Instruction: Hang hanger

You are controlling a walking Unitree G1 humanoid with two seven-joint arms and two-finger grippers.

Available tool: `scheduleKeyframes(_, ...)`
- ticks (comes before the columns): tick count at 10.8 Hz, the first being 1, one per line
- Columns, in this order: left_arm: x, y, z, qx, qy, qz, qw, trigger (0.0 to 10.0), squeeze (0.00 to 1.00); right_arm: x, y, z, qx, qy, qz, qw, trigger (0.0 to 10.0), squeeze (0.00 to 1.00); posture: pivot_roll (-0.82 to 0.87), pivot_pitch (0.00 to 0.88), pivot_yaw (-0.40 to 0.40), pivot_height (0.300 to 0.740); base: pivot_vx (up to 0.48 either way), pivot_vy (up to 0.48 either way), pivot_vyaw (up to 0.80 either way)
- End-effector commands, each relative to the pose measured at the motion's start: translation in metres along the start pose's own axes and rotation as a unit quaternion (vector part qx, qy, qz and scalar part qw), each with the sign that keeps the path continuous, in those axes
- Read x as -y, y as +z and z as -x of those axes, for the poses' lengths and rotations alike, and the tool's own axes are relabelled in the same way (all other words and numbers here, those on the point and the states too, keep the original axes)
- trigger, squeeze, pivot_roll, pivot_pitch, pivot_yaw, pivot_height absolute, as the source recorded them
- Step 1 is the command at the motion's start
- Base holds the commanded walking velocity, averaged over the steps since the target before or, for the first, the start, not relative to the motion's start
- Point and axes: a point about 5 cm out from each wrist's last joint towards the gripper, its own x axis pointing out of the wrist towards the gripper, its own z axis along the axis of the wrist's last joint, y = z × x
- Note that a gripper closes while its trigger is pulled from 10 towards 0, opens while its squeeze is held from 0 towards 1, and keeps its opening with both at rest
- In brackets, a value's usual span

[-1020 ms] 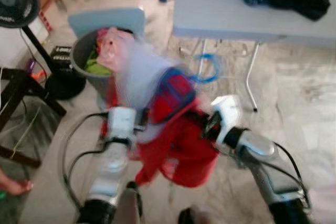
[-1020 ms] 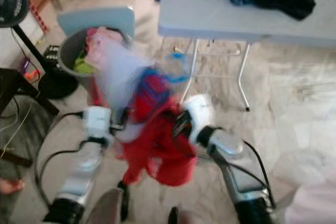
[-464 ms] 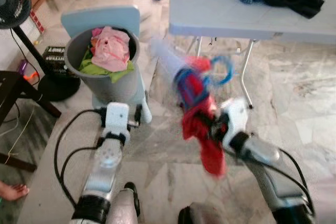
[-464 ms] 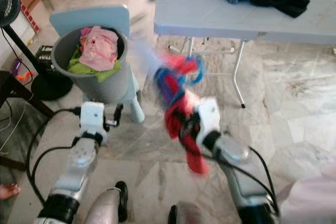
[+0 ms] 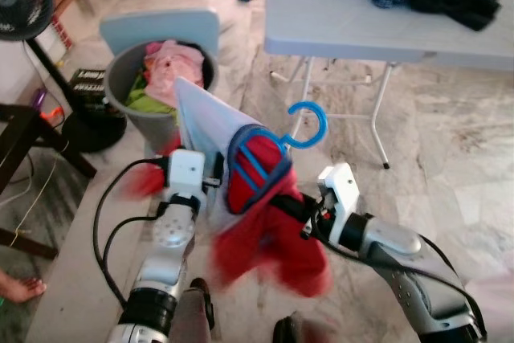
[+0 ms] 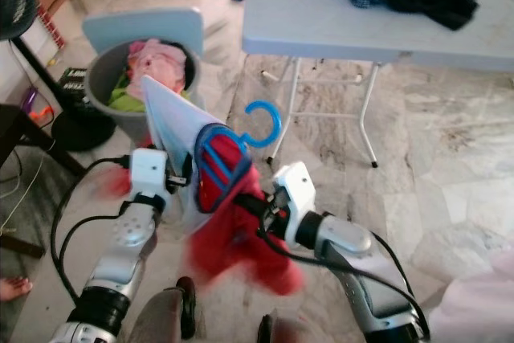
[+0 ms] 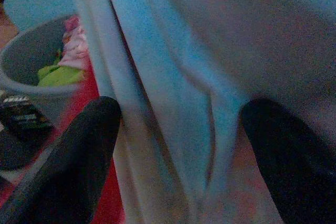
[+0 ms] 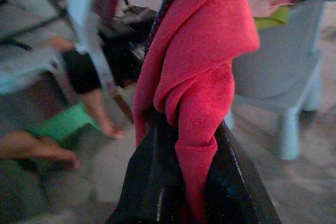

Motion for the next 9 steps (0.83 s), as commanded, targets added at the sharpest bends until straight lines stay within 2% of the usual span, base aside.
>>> scheduleKeyframes(1,0.001,-0.002,-0.001,-0.002,0.001,0.002,1.0,10.0,0.0,-0.006,0.018,0.002,0.031,0.021,0.012,0.999,10.0,0.0,-0.03,0.173,-0.055,0.74,0.0,0.0,0.0)
scheduleKeyframes(3,0.006,0.001,-0.003,0.001,-0.006,0.007,1.0,10.0,0.0,0.012,0.017,-0.008,0.03,-0.061,0.066,0.996,10.0,0.0,-0.04,0.171,-0.058,0.74,0.0,0.0,0.0)
scheduleKeyframes(4,0.008,-0.001,-0.002,0.0,-0.009,0.006,1.0,10.0,0.0,0.019,0.029,-0.016,0.071,-0.099,0.051,0.991,10.0,0.0,-0.03,0.171,-0.061,0.74,0.0,0.0,0.0)
scheduleKeyframes(5,0.007,-0.002,-0.001,0.0,-0.007,0.006,1.0,10.0,0.0,0.013,0.033,-0.018,0.07,-0.078,0.048,0.993,10.0,0.0,-0.03,0.172,-0.062,0.74,0.0,0.0,0.0)
scheduleKeyframes(9,0.011,0.004,-0.003,0.011,-0.014,0.014,1.0,10.0,0.0,0.005,0.02,-0.017,0.042,-0.048,0.047,0.997,10.0,0.0,-0.04,0.173,-0.062,0.74,0.0,0.0,0.0)
